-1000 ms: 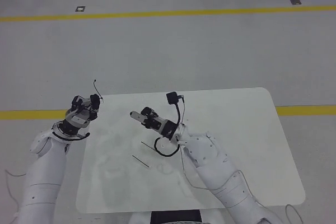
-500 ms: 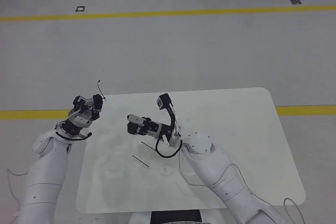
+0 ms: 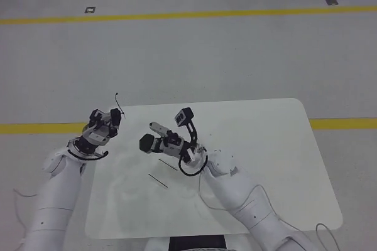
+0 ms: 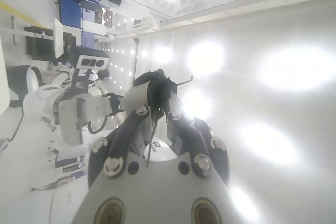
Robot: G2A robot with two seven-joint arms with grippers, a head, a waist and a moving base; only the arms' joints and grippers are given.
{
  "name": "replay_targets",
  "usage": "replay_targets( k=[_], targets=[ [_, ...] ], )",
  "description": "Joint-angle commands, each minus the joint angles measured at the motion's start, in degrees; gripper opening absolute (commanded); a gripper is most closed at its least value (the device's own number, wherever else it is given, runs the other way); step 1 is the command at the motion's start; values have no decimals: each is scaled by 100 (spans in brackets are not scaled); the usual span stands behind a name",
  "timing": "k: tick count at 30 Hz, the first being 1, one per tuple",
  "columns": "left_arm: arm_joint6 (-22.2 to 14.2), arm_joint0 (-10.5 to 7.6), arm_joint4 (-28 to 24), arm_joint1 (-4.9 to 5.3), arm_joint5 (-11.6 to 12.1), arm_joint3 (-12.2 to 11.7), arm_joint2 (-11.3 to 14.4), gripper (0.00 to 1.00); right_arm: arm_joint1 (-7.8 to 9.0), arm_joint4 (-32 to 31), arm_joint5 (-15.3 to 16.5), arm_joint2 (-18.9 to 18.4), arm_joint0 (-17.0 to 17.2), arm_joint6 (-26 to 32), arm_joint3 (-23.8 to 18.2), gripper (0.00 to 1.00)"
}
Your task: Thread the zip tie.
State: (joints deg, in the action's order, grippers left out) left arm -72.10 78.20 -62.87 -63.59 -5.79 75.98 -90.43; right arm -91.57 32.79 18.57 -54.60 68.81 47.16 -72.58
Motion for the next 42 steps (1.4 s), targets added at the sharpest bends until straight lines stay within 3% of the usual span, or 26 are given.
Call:
replay_targets(
  k=[1, 7, 14, 23, 28, 34, 35, 37, 38, 42],
  targets=[
    [-57, 10, -134, -7, -97, -14, 53, 0, -33, 509, -139, 43, -58, 106, 190, 100],
    [-340, 12, -317, -20, -242, -53, 229, 0, -159, 1422, -343, 258, -245, 352, 618, 100],
    [-491, -40, -314, -13, -191, -161, 314, 0, -351, 2435, -346, 497, -375, 559, 990, 100],
    [-493, -41, -321, -12, -188, -164, 314, 0, -366, 2443, -278, 507, -396, 548, 1029, 100],
    [-493, -41, -321, -12, -188, -164, 314, 0, -376, 2544, -427, 482, -239, 115, 836, 100],
    [-493, -41, -321, -12, -188, -164, 314, 0, -440, 2633, -287, 551, -224, -51, 792, 100],
    [-493, -41, -321, -12, -188, -164, 314, 0, -452, 2637, -263, 569, -229, -67, 798, 89],
    [-493, -41, -321, -12, -188, -164, 314, 0, -479, 2646, -215, 610, -251, -84, 824, 56],
    [-493, -41, -321, -12, -188, -164, 314, 0, -491, 2650, -195, 629, -259, -90, 838, 49],
    [-493, -41, -321, -12, -188, -164, 314, 0, -544, 2681, -100, 698, -293, -96, 909, 43]
  ],
)
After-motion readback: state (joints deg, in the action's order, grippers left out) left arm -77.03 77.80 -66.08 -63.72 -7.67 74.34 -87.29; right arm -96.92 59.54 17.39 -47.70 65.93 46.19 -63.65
